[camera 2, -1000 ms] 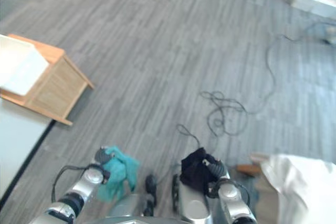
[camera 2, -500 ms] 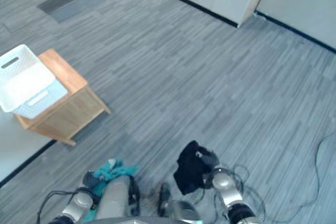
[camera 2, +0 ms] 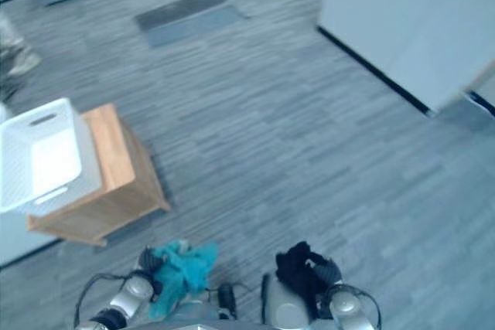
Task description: Tidy up the quilt and then pick up the clothes from the bed and put them into the laundry hamper.
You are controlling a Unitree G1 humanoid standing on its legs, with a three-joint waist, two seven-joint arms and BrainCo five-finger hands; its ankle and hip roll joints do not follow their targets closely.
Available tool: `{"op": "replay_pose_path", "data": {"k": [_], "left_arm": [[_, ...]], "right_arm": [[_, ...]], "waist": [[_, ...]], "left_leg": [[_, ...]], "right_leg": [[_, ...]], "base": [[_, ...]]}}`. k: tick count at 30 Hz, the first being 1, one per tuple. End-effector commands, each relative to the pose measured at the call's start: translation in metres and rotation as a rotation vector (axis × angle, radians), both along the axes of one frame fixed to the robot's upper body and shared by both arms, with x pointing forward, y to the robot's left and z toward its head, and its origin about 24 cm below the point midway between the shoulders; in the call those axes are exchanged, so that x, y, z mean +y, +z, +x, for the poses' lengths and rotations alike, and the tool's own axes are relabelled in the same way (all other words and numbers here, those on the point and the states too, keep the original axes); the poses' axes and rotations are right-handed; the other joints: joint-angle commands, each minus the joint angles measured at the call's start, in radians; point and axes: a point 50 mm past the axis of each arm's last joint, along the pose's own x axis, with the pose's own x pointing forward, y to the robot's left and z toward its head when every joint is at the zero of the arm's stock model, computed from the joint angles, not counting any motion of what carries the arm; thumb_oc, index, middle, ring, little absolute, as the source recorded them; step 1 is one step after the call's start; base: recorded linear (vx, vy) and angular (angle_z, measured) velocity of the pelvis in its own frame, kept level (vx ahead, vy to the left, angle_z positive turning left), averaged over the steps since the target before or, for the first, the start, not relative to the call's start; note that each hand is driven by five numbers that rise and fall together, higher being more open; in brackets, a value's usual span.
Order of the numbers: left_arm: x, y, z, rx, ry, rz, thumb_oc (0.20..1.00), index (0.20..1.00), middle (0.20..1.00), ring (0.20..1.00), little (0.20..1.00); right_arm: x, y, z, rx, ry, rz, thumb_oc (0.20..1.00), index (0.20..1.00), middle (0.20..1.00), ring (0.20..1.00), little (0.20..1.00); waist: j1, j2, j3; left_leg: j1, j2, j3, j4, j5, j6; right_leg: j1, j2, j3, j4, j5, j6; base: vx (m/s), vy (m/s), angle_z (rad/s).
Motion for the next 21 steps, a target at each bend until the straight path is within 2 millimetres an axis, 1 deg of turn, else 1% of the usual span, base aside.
{"op": "replay_pose_path", "data": {"k": [1,2,3,4,5,6,7,8,9,10,11,12,13,14,15,16,17,18,19,20,21], "left_arm": [[0.019,0.008,0.008,-0.042,-0.010,0.090,0.200,0.200,0.200,0.200,0.200],[0.019,0.009,0.011,-0.051,-0.012,0.092,0.200,0.200,0.200,0.200,0.200],[0.021,0.010,0.011,-0.046,-0.018,0.106,0.200,0.200,0.200,0.200,0.200],[0.027,0.008,0.008,-0.026,-0.026,0.131,0.200,0.200,0.200,0.200,0.200],[0.028,0.005,0.001,-0.008,-0.004,0.122,0.200,0.200,0.200,0.200,0.200],[0.030,0.001,-0.007,0.009,0.031,0.108,0.200,0.200,0.200,0.200,0.200],[0.030,-0.003,-0.014,0.028,0.045,0.105,0.200,0.200,0.200,0.200,0.200],[0.030,-0.003,-0.015,0.025,0.060,0.094,0.200,0.200,0.200,0.200,0.200],[0.030,-0.003,-0.015,0.025,0.060,0.094,0.200,0.200,0.200,0.200,0.200],[0.031,-0.006,-0.021,0.039,0.087,0.081,0.200,0.200,0.200,0.200,0.200],[0.033,-0.006,-0.023,0.044,0.093,0.079,0.200,0.200,0.200,0.200,0.200],[0.033,-0.007,-0.025,0.051,0.098,0.077,0.200,0.200,0.200,0.200,0.200],[0.033,-0.007,-0.026,0.052,0.098,0.077,0.200,0.200,0.200,0.200,0.200],[0.033,-0.010,-0.032,0.071,0.102,0.075,0.200,0.200,0.200,0.200,0.200],[0.034,-0.015,-0.042,0.107,0.114,0.068,0.200,0.200,0.200,0.200,0.200],[0.035,-0.017,-0.049,0.131,0.124,0.066,0.200,0.200,0.200,0.200,0.200],[0.035,-0.020,-0.054,0.150,0.133,0.062,0.200,0.200,0.200,0.200,0.200],[0.035,-0.021,-0.058,0.165,0.142,0.058,0.200,0.200,0.200,0.200,0.200],[0.036,-0.023,-0.063,0.182,0.151,0.060,0.200,0.200,0.200,0.200,0.200],[0.038,-0.027,-0.076,0.230,0.165,0.057,0.200,0.200,0.200,0.200,0.200],[0.038,-0.030,-0.083,0.260,0.165,0.061,0.200,0.200,0.200,0.200,0.200]], "right_arm": [[-0.001,0.026,0.040,-0.192,-0.052,0.029,0.200,0.200,0.200,0.200,0.200],[-0.002,0.024,0.037,-0.178,-0.071,0.031,0.200,0.200,0.200,0.200,0.200],[-0.005,0.022,0.033,-0.163,-0.075,0.014,0.200,0.200,0.200,0.200,0.200],[-0.006,0.016,0.028,-0.125,-0.061,-0.004,0.200,0.200,0.200,0.200,0.200],[-0.002,0.015,0.030,-0.117,-0.036,0.004,0.200,0.200,0.200,0.200,0.200],[0.002,0.018,0.036,-0.131,-0.002,0.011,0.200,0.200,0.200,0.200,0.200],[0.003,0.021,0.038,-0.140,0.020,0.025,0.200,0.200,0.200,0.200,0.200],[0.000,0.026,0.042,-0.166,0.022,0.026,0.200,0.200,0.200,0.200,0.200],[0.000,0.026,0.042,-0.166,0.022,0.026,0.200,0.200,0.200,0.200,0.200],[-0.009,0.036,0.049,-0.210,0.018,0.009,0.200,0.200,0.200,0.200,0.200],[-0.013,0.039,0.051,-0.219,0.016,-0.001,0.200,0.200,0.200,0.200,0.200],[-0.016,0.041,0.052,-0.224,0.012,-0.008,0.200,0.200,0.200,0.200,0.200],[-0.016,0.041,0.052,-0.224,0.012,-0.008,0.200,0.200,0.200,0.200,0.200],[-0.019,0.042,0.053,-0.221,0.019,-0.018,0.200,0.200,0.200,0.200,0.200],[-0.023,0.044,0.054,-0.225,0.017,-0.029,0.200,0.200,0.200,0.200,0.200],[-0.025,0.044,0.053,-0.216,0.011,-0.032,0.200,0.200,0.200,0.200,0.200],[-0.026,0.044,0.054,-0.220,0.003,-0.036,0.200,0.200,0.200,0.200,0.200],[-0.027,0.045,0.055,-0.220,-0.005,-0.038,0.200,0.200,0.200,0.200,0.200],[-0.026,0.045,0.056,-0.222,-0.005,-0.036,0.200,0.200,0.200,0.200,0.200],[-0.022,0.043,0.055,-0.215,0.000,-0.024,0.200,0.200,0.200,0.200,0.200],[-0.020,0.040,0.053,-0.212,-0.004,-0.014,0.200,0.200,0.200,0.200,0.200]], "waist": [[-0.005,-0.031,0.029],[-0.013,-0.039,0.029],[-0.016,-0.048,0.027],[-0.009,-0.067,0.015],[0.012,-0.079,0.013],[0.019,-0.084,0.022],[0.029,-0.091,0.030],[0.038,-0.102,0.046],[0.038,-0.102,0.046],[0.047,-0.130,0.080],[0.053,-0.135,0.086],[0.056,-0.136,0.082],[0.055,-0.136,0.082],[0.062,-0.131,0.078],[0.070,-0.126,0.056],[0.075,-0.127,0.044],[0.076,-0.126,0.032],[0.078,-0.126,0.017],[0.084,-0.125,0.008],[0.091,-0.121,-0.012],[0.092,-0.122,-0.024]], "left_leg": [[0.047,-0.016,-0.007,-0.093,0.021,-0.145],[0.063,-0.010,-0.057,-0.095,0.000,-0.156],[0.069,-0.001,-0.074,-0.095,-0.008,-0.164],[0.084,0.008,-0.098,-0.071,-0.048,-0.174],[0.078,0.024,-0.099,-0.026,-0.057,-0.187],[0.064,0.049,-0.103,0.043,-0.043,-0.201],[0.022,0.067,-0.122,0.142,-0.009,-0.213],[-0.077,0.083,-0.137,0.297,0.049,-0.222],[-0.077,0.083,-0.137,0.297,0.049,-0.222],[-0.230,0.140,-0.065,0.513,0.090,-0.199],[-0.267,0.159,-0.008,0.536,0.086,-0.198],[-0.289,0.164,0.051,0.523,0.078,-0.202],[-0.289,0.164,0.051,0.523,0.077,-0.201],[-0.311,0.155,0.099,0.496,0.057,-0.203],[-0.347,0.137,0.188,0.411,0.051,-0.209],[-0.356,0.141,0.241,0.386,0.032,-0.228],[-0.358,0.156,0.314,0.333,0.047,-0.233],[-0.354,0.167,0.370,0.282,0.077,-0.236],[-0.349,0.175,0.384,0.256,0.093,-0.236],[-0.313,0.159,0.373,0.207,0.083,-0.222],[-0.272,0.124,0.354,0.151,0.079,-0.203]], "right_leg": [[0.204,-0.039,0.070,-0.493,0.147,0.028],[0.198,-0.059,0.148,-0.575,0.179,0.042],[0.182,-0.059,0.193,-0.606,0.207,0.058],[0.205,-0.068,0.202,-0.625,0.189,0.064],[0.214,-0.076,0.174,-0.604,0.196,0.067],[0.232,-0.069,0.157,-0.590,0.192,0.062],[0.260,-0.061,0.152,-0.582,0.184,0.046],[0.276,-0.070,0.120,-0.577,0.179,0.028],[0.276,-0.070,0.120,-0.577,0.179,0.028],[0.332,-0.092,0.020,-0.586,0.143,-0.023],[0.368,-0.094,-0.018,-0.605,0.132,-0.031],[0.391,-0.094,-0.046,-0.624,0.126,-0.031],[0.393,-0.095,-0.047,-0.627,0.126,-0.030],[0.422,-0.093,-0.070,-0.646,0.116,-0.030],[0.460,-0.091,-0.110,-0.675,0.099,-0.024],[0.496,-0.084,-0.127,-0.685,0.073,-0.017],[0.522,-0.077,-0.152,-0.692,0.056,-0.011],[0.545,-0.070,-0.176,-0.693,0.041,-0.006],[0.561,-0.067,-0.193,-0.681,0.029,-0.002],[0.577,-0.061,-0.205,-0.659,0.019,0.003],[0.577,-0.069,-0.219,-0.607,0.019,0.016]], "base": [[0.57,-0.414,2.00],[0.49,-0.386,1.58],[0.44,-0.387,1.31],[0.39,-0.405,1.41],[0.40,-0.439,1.65],[0.34,-0.484,1.17],[0.23,-0.448,0.83],[0.10,-0.289,0.50],[0.03,-0.436,0.83],[0.09,-0.405,1.05],[0.16,-0.475,1.47],[0.16,-0.175,1.36],[0.18,-0.106,1.12],[0.33,-0.076,0.73],[0.52,-0.105,0.53],[0.56,-0.076,0.47],[0.48,-0.036,0.77],[0.45,-0.001,0.91],[0.51,0.050,1.06],[0.56,0.104,0.62],[0.55,0.160,0.37]]}}
